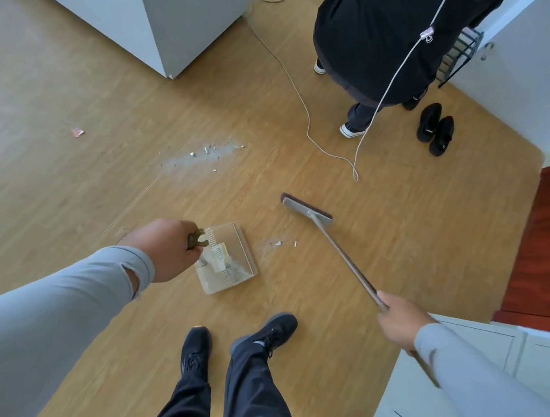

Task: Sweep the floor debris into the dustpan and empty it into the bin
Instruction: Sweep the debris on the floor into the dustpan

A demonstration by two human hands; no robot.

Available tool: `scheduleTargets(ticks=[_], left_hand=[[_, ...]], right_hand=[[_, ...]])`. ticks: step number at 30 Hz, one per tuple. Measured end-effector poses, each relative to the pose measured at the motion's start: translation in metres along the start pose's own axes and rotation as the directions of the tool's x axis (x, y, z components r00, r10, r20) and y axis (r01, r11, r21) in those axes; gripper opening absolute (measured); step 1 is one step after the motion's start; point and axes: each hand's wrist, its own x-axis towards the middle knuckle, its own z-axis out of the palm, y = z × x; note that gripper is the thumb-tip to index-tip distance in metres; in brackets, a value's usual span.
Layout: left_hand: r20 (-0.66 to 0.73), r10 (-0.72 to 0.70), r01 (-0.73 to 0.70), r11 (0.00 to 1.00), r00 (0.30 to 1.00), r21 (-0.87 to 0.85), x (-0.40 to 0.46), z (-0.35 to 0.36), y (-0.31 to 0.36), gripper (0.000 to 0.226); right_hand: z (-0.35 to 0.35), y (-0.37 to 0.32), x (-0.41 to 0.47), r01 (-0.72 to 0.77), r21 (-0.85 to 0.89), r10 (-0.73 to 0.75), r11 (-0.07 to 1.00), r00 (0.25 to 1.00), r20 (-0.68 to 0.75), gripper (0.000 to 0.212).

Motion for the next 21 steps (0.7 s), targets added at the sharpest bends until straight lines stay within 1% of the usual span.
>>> scheduleTargets(ticks=[3,6,7,11,13,16,18,21], left_hand=[[0.014,0.040,-0.041,0.998,0.999,0.046,0.012,0.003,0.020,0.019],[0.008,0.065,-0.065,0.995,0.998,0.073,0.022,0.004,0.032,0.021],[0.006,0.067,-0.067,0.995,0.998,0.074,0.024,0.004,0.034,0.021],[0.004,0.045,-0.045,0.996,0.999,0.077,0.023,0.004,0.025,0.020],[-0.004,0.041,-0.041,0.996,0.999,0.079,0.022,0.004,0.018,0.021],[-0.019,0.042,-0.040,0.997,0.999,0.067,0.021,0.003,0.012,0.023],[-0.020,0.052,-0.051,0.996,0.998,0.069,0.022,0.001,0.010,0.025],[-0.020,0.065,-0.063,0.994,0.998,0.084,0.022,0.000,0.011,0.026]], right_hand=[[0.037,-0.038,0.010,-0.024,0.064,0.023,0.998,0.999,0.022,0.060],[0.076,-0.074,0.001,-0.065,0.154,0.043,0.986,0.990,0.137,0.043],[0.089,-0.082,-0.005,-0.076,0.193,0.042,0.978,0.983,0.177,0.041],[0.127,-0.092,-0.031,-0.036,0.268,-0.036,0.963,0.965,0.258,0.049],[0.120,-0.086,-0.043,-0.006,0.289,-0.083,0.957,0.952,0.296,0.049],[0.082,-0.056,-0.053,-0.072,0.416,-0.110,0.907,0.911,0.397,0.053],[0.055,-0.033,-0.062,-0.070,0.468,-0.119,0.881,0.924,0.363,0.060],[0.040,-0.021,-0.071,-0.065,0.479,-0.075,0.875,0.960,0.269,0.065]])
